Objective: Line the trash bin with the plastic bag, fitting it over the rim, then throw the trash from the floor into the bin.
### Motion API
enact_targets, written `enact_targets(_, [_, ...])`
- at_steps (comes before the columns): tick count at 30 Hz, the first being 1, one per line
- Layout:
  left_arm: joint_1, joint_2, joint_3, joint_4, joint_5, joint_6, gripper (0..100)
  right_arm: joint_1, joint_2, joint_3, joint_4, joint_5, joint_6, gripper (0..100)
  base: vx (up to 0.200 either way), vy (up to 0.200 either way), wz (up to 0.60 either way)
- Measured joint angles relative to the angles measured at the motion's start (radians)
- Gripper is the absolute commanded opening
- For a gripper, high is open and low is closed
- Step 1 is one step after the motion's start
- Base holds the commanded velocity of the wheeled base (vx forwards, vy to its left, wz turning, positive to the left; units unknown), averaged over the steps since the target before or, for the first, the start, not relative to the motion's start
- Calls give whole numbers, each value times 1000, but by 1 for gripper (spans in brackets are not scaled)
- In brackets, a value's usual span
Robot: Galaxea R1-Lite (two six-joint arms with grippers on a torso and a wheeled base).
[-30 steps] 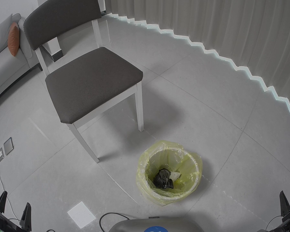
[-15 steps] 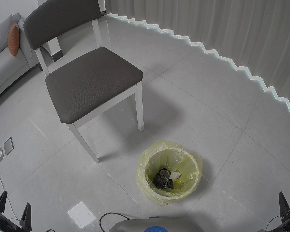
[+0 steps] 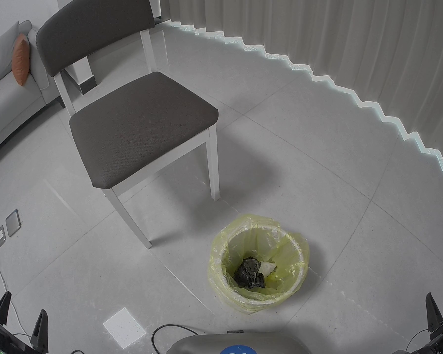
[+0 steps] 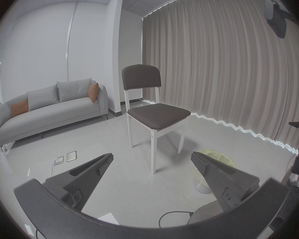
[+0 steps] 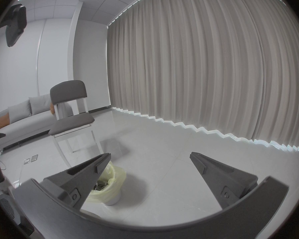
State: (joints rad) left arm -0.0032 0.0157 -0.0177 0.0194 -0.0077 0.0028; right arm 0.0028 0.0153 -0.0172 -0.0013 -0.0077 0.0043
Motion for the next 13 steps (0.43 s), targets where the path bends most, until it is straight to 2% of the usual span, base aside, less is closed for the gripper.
enact_targets(13, [0,0,0,0,1,0,100,0,0,0,1,1,-6,100,0,0,0])
